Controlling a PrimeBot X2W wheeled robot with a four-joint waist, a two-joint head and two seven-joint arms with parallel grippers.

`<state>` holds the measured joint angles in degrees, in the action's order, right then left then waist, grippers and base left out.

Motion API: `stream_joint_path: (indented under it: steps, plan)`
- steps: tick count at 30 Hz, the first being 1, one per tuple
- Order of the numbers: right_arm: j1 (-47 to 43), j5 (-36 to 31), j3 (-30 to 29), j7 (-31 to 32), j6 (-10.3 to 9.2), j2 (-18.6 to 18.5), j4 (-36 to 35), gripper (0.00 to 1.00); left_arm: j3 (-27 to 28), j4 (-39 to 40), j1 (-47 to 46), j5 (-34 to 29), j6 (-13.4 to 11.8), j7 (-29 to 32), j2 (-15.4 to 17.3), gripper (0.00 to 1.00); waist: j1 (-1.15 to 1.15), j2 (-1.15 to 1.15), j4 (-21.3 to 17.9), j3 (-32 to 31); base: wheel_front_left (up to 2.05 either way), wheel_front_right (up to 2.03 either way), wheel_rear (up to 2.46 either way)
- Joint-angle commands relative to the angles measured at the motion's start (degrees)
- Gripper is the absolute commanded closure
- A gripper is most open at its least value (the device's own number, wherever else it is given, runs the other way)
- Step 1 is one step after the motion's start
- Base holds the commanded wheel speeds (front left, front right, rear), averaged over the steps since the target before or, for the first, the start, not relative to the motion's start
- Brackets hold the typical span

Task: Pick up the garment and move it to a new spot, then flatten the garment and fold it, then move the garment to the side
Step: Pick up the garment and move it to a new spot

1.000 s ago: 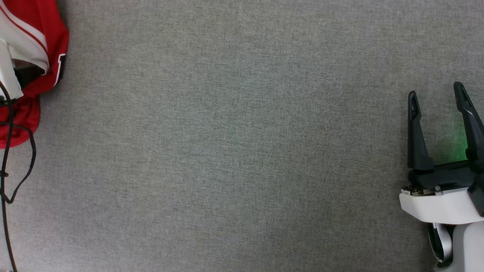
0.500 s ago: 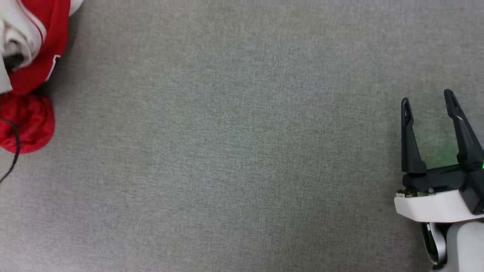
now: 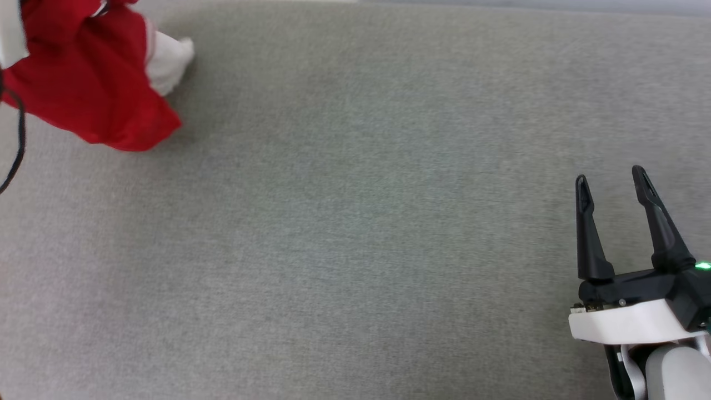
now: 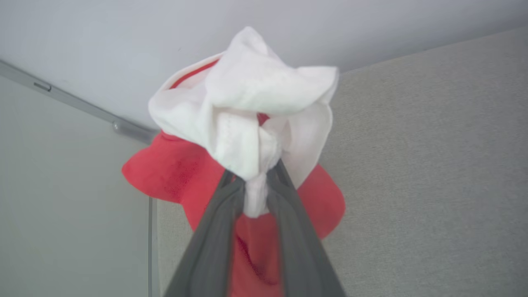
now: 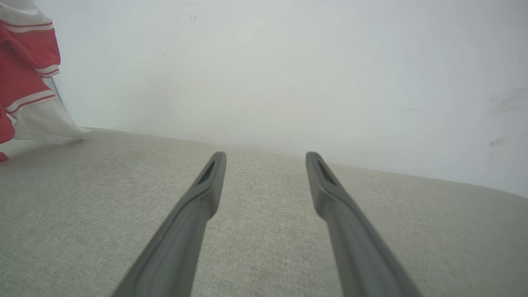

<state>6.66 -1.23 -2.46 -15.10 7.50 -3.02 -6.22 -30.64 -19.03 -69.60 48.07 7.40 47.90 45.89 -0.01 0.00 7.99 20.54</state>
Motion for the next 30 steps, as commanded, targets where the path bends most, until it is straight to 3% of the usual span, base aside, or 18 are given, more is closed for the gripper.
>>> stream_joint_path:
  steps: [1, 5, 19, 30]
  plan:
    - [-0.92, 0.75, -0.01, -0.1, -0.03, 0.22, 0.13, 0.0, -0.92, 1.29, -1.38, 0.02, -0.04, 0.5, -0.87, 1.0, 0.01, 0.0, -2.09, -2.08, 0.0, 0.0, 0.0]
    - [-1.27, 1.89, 0.09, -0.1, -0.02, 0.22, 0.26, 0.0, -4.65, 5.6, -4.61, -0.4, -0.03, 1.84, -2.68, 1.0, 0.01, 0.0, -4.91, -3.46, 0.0, 0.0, 0.0]
    - [-1.5, 4.85, -0.03, -0.1, -0.02, 0.22, 0.97, 0.0, -17.71, 10.8, -7.54, 3.7, -0.03, 0.52, -15.0, 1.0, 0.01, 0.0, -15.91, -2.83, 0.0, 0.0, 0.0]
    - [0.14, 5.23, 0.08, -0.1, -0.02, 0.22, 0.97, 0.0, -34.83, 6.59, -0.08, 7.1, -0.03, -5.05, -20.62, 1.0, 0.01, 0.0, -18.2, -0.23, 0.0, 0.0, 0.0]
